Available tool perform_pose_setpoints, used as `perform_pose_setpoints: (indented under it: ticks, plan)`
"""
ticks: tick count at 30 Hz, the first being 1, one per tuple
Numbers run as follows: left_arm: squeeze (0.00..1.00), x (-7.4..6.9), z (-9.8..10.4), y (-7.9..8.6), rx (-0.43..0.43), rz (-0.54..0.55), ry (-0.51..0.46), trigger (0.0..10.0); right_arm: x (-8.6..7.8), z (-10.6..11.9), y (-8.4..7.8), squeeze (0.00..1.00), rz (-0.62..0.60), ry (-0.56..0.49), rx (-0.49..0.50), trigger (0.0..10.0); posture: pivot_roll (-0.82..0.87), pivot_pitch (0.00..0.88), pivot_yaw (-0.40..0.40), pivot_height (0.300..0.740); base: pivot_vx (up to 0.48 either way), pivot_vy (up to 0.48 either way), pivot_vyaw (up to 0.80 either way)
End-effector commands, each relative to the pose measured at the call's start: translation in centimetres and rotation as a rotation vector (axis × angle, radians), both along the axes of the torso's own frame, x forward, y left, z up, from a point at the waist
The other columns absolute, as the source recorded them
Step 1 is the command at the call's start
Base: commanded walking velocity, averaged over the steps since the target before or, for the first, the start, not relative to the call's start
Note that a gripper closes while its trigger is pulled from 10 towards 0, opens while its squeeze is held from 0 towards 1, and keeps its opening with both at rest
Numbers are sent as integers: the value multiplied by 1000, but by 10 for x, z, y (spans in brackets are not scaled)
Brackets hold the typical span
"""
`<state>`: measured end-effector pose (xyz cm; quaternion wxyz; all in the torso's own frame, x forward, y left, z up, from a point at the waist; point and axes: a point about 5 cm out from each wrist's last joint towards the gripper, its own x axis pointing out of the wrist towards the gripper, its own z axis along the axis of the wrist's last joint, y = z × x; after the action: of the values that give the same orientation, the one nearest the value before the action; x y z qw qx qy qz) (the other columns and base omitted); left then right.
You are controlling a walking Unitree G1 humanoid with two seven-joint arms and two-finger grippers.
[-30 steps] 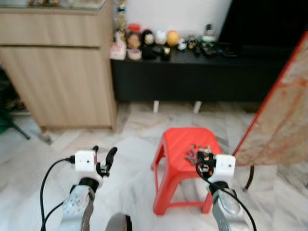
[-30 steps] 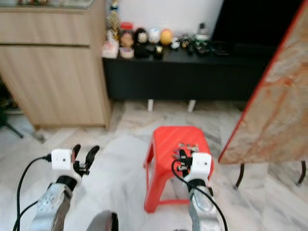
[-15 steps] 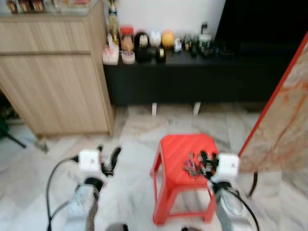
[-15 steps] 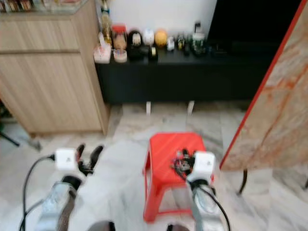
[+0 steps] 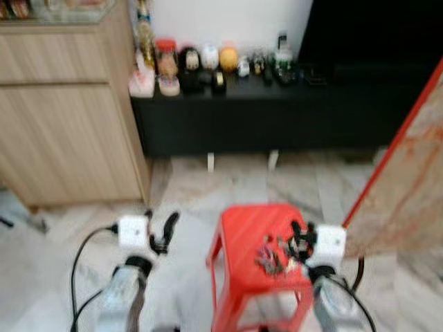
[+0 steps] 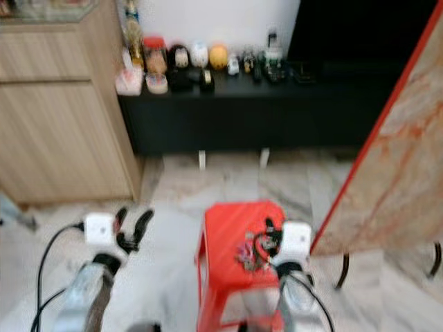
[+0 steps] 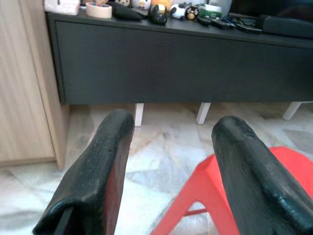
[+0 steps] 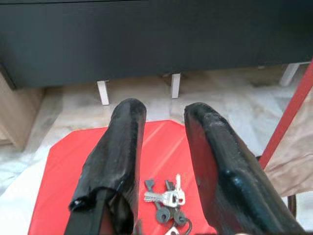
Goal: Hang keys on a hook
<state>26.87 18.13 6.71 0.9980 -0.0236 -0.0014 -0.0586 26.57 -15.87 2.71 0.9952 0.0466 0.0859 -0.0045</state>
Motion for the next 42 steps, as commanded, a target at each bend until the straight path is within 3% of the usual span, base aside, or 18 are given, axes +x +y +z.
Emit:
perform_pose_setpoints:
  ticks: [1,13,18,24,31,32,33,34,35,39,42]
  plan:
    - [0,-2,-2,3,4,11,15,10000,0,-1,4,0,6,6,12,10000,70,0,-81,631,0,0,0]
    - [0,-2,-3,2,4,6,19,10000,0,-15,6,0,30,115,-11,10000,77,0,-82,631,0,0,0]
    - [0,-3,-4,2,6,7,23,10000,2,-15,6,0,30,108,-4,10000,77,0,-82,602,0,0,0]
    - [0,-4,-5,1,11,-3,27,10000,3,-16,8,0,35,115,6,10000,73,0,-76,602,0,0,0]
    - [0,-4,-5,0,16,-10,29,10000,6,-32,14,0,-15,242,189,10000,79,1,-71,602,0,0,0]
    - [0,-5,-5,0,18,-11,32,10000,6,-36,15,0,-31,270,252,10000,82,4,-68,602,0,0,0]
    - [0,-5,-5,0,21,-14,34,10000,7,-41,17,820,-55,313,352,10000,84,5,-69,602,0,0,0]
    - [0,-5,-6,0,23,-15,35,10000,7,-42,18,820,-65,331,395,10000,84,5,-69,602,0,0,0]
    - [0,-5,-6,0,23,-15,36,10000,8,-42,18,1000,-70,332,405,10000,84,5,-69,602,0,0,0]
    - [0,-6,-5,0,27,-15,35,10000,11,-45,17,1000,-111,360,496,10000,94,13,-62,602,0,0,0]
    - [0,-7,-5,1,34,-17,36,10000,12,-48,16,1000,-126,395,502,10000,103,19,-59,602,0,0,0]
